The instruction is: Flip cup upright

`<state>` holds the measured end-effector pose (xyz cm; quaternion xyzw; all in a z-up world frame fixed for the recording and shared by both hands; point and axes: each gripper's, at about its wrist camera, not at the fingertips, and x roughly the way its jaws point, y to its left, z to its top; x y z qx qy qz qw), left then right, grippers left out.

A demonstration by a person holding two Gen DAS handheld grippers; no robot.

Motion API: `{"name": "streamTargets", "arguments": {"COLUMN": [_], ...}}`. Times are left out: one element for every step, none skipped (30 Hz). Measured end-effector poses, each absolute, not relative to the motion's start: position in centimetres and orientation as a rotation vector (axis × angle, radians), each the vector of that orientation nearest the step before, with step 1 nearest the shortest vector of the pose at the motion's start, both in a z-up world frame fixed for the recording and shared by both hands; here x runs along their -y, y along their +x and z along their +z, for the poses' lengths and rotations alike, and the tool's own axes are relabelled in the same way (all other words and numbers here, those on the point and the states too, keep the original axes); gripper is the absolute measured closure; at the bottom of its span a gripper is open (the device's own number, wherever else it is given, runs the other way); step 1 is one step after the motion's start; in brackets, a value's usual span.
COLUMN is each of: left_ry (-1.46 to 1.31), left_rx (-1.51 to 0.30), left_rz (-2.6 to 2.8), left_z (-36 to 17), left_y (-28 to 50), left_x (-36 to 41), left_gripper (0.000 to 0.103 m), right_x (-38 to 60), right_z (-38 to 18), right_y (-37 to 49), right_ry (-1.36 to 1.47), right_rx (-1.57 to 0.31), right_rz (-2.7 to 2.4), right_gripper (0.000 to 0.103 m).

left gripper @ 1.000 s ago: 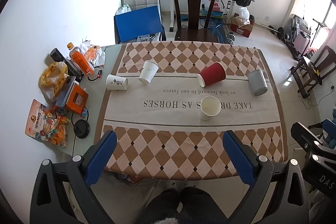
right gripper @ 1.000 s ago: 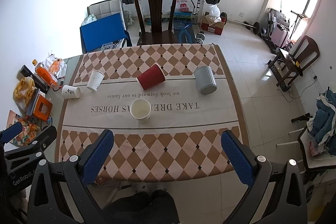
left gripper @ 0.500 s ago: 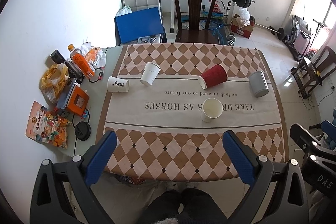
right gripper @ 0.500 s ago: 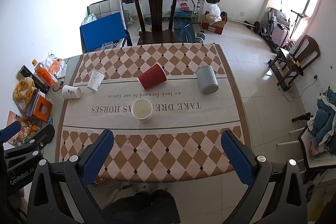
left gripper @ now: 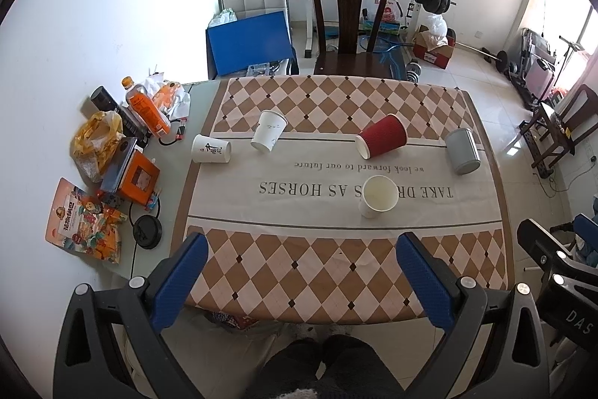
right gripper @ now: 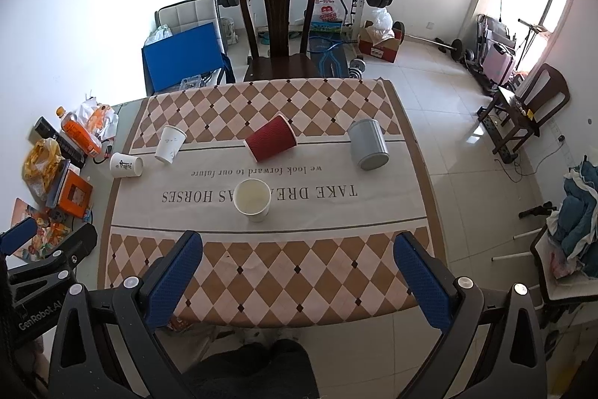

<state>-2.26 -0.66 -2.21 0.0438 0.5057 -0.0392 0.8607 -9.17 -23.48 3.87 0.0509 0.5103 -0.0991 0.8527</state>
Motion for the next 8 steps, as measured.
{"name": "streamTargets", "arguments": {"left_ry": [0.091, 0.089, 0.09, 0.092, 0.09, 0.087, 0.087, 0.084], "left_rx": [-1.063, -1.064, -1.062, -1.062, -1.062, -1.062, -1.062, -1.062], "left_rz": [-0.08, -0.078, -0.077, -0.075, -0.072, -0.073, -0.075, -0.076], "left_z": [-2.28, -2.33, -2.34, -2.34, -2.38, -2.44, -2.42, -2.41], "left_y": [-2.11, -1.98, -1.97, -1.96, -1.86, -1.82, -1.76, -1.67], "left_x": [0.49, 0.37, 0.33, 0.32, 0.21, 0.05, 0.07, 0.04], "left_gripper": [0.0, 0.0, 0.0, 0.0, 0.0, 0.0, 0.0, 0.0], "right_x": [23.44, 23.49, 23.43, 23.42, 23.19, 23.14, 23.02, 22.99], "right_z": [3.73, 3.86, 3.79, 3.66, 3.69, 3.63, 3.63, 3.62], "right_y": [-9.21, -9.13, -9.06, -9.14, -8.87, -8.86, -8.7, -8.7], "right_ry": [0.105, 0.108, 0.108, 0.107, 0.105, 0.104, 0.102, 0.102], "right_rx": [-1.075, -1.076, -1.077, -1.078, -1.08, -1.081, -1.082, -1.082], "right_rz": [-0.208, -0.207, -0.206, -0.204, -0.202, -0.2, -0.199, -0.198], "right_gripper": [0.0, 0.0, 0.0, 0.0, 0.0, 0.0, 0.0, 0.0]}}
